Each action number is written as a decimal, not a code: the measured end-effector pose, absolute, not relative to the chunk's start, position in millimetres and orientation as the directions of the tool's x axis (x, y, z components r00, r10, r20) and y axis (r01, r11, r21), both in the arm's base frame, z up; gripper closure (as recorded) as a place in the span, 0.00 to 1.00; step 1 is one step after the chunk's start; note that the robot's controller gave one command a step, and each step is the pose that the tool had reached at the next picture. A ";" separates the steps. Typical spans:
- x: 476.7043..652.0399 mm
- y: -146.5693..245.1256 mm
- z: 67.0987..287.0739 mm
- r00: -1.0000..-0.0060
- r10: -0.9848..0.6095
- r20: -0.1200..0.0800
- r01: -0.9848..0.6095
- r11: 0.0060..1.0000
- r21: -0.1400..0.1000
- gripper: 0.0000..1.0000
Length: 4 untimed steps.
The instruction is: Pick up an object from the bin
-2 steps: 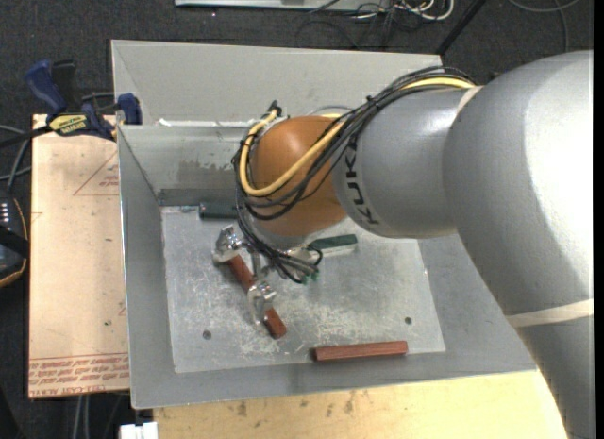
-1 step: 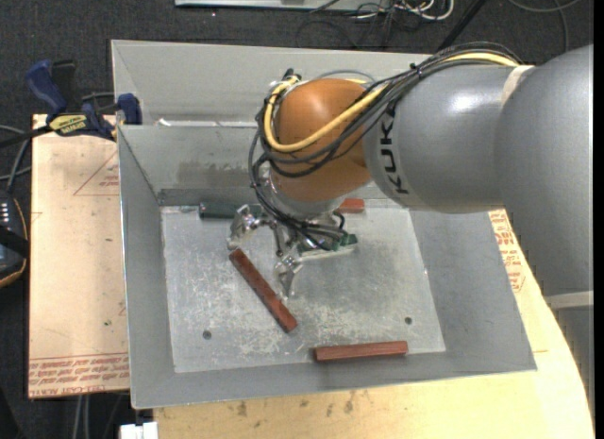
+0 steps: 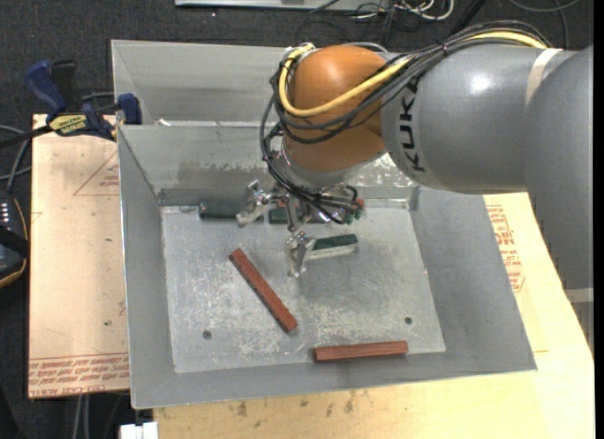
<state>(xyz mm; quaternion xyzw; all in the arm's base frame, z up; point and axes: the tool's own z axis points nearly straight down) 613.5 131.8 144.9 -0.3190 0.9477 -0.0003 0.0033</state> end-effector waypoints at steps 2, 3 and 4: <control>606.3 145.8 79.9 -0.441 -0.897 -0.016 -0.897 0.441 -0.010 1.00; 606.3 145.8 79.9 -0.441 -0.897 -0.016 -0.897 0.441 -0.010 1.00; 603.4 139.6 107.3 -0.356 -0.935 -0.002 -0.935 0.356 0.003 1.00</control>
Offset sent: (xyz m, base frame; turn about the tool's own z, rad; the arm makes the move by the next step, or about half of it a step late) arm -0.0126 0.0101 -0.0733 -0.4691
